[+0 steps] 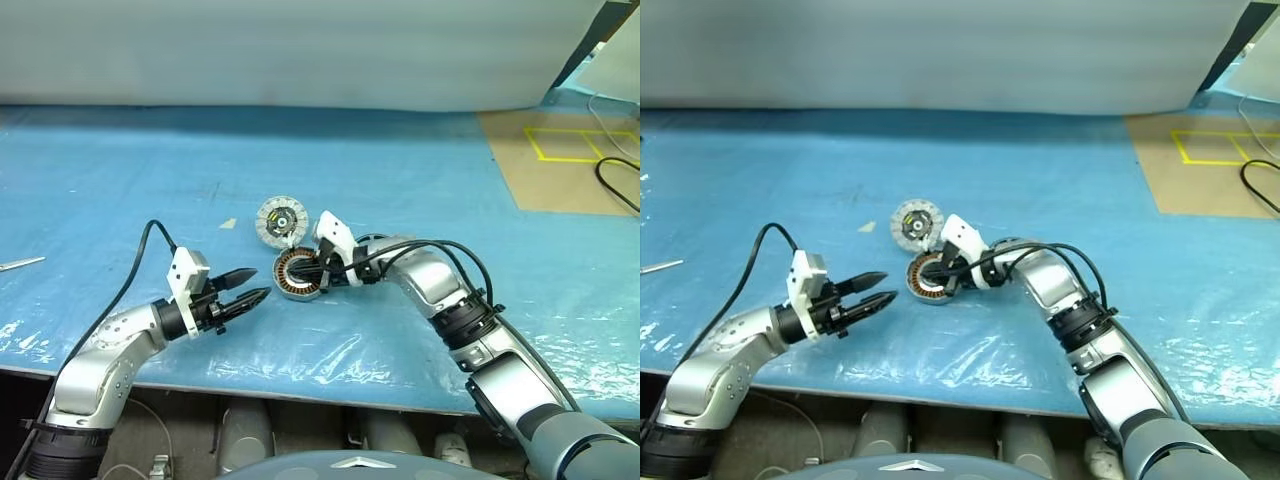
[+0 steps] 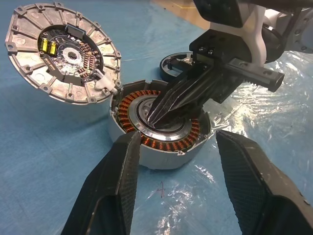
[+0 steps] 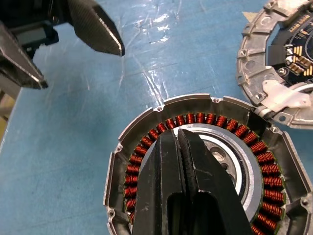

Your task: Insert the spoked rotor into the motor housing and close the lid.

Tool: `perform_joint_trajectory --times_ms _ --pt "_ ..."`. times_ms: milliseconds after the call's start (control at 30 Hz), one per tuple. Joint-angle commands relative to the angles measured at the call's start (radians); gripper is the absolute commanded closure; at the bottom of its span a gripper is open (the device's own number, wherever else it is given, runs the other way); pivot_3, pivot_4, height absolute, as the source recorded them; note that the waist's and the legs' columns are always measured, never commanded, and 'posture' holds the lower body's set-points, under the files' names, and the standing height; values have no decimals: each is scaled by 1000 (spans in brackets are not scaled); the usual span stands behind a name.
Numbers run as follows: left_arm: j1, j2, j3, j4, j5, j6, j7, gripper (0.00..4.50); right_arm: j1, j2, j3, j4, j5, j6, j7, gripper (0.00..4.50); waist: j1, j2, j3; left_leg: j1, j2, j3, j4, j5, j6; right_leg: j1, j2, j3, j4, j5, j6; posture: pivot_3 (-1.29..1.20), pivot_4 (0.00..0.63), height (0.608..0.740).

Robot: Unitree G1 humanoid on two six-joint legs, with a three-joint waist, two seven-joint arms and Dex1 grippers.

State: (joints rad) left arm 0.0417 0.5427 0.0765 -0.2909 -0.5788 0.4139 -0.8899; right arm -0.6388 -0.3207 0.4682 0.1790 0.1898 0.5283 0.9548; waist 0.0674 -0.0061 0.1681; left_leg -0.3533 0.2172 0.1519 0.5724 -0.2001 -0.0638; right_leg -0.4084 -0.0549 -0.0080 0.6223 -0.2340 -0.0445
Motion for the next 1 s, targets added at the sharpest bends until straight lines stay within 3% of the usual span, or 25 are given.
perform_joint_trajectory --times_ms 33,233,467,1000 --pt "-7 3 -6 -26 0 -7 -3 1910 40 -19 12 74 -48 19 -12 4454 0 0 0 3 0 0 -1 0 0 3 0 0 0 0 0 0 150 740" --pt "-20 -6 -14 -12 10 -16 -3 1910 24 7 -89 79 31 108 2 4454 3 0 0 7 -2 0 0 0 1 8 -2 0 0 0 0 0 150 740" --pt "-25 -8 -20 -1 14 -25 -10 1910 -24 58 -305 -54 286 318 29 4454 1 1 0 1 -2 0 -1 0 1 2 -2 0 -1 0 0 0 150 740" --pt "-19 -2 -24 2 19 -26 -7 1910 42 47 -120 -11 98 199 -35 4454 0 1 0 1 2 1 -3 0 0 1 1 -1 -3 -1 -1 0 150 740"
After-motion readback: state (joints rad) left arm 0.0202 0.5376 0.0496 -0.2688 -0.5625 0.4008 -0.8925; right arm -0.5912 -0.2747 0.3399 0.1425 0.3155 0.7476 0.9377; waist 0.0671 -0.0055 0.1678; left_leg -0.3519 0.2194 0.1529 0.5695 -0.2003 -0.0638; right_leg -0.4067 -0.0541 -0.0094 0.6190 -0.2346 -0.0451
